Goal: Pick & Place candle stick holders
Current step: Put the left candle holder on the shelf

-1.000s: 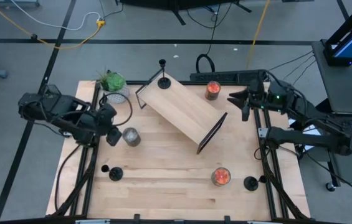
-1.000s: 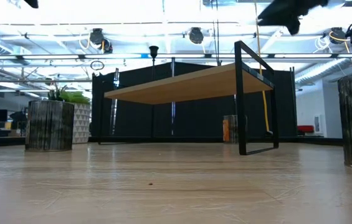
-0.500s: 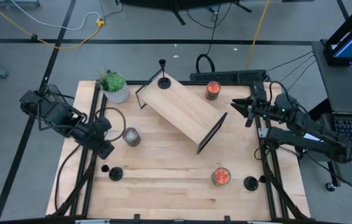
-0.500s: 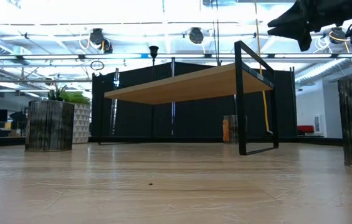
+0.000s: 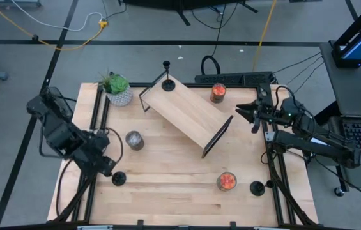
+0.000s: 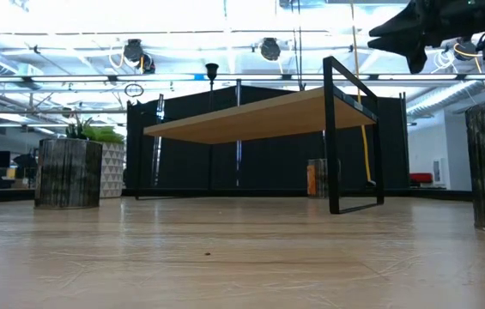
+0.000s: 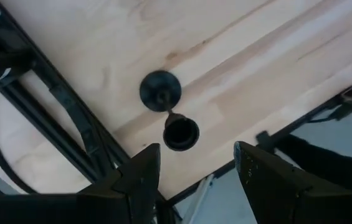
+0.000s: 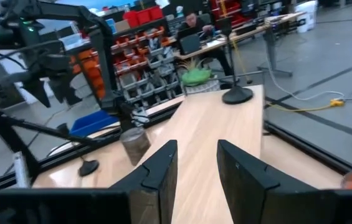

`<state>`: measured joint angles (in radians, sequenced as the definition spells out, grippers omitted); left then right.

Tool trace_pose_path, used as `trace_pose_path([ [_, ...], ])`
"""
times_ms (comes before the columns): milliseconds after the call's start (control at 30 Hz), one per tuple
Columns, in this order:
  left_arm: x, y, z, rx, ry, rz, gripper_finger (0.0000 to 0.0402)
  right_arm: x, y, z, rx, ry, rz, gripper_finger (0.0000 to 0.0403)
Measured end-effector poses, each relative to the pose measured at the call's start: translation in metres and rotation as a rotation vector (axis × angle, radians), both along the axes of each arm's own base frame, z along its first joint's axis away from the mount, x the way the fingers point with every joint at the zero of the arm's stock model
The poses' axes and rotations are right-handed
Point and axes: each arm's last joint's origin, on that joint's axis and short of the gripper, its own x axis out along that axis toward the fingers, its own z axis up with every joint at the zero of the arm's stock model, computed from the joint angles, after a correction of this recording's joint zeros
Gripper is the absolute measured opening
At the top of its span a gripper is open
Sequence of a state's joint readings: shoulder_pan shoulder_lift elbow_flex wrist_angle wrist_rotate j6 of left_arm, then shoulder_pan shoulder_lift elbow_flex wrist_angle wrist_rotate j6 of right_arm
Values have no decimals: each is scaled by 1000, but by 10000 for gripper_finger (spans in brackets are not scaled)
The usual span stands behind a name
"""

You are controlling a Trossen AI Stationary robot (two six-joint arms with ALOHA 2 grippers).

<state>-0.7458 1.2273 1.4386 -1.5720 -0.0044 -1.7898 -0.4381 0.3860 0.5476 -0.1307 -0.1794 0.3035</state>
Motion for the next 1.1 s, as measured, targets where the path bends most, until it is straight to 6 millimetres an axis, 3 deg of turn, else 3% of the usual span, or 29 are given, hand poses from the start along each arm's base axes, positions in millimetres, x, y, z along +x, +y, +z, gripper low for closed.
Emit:
trace_pose_path([
  [200,-1,-16,-23,27,125,38,211,0,0,0,0,0,12,105],
  [400,-7,-20,-39,68,185,103,211,0,0,0,1,0,14,105],
  [867,-7,-19,-43,114,149,155,211,0,1,0,33,-9,36,105],
  [1100,-8,-20,-62,140,223,160,211,0,1,0,34,-9,36,105],
])
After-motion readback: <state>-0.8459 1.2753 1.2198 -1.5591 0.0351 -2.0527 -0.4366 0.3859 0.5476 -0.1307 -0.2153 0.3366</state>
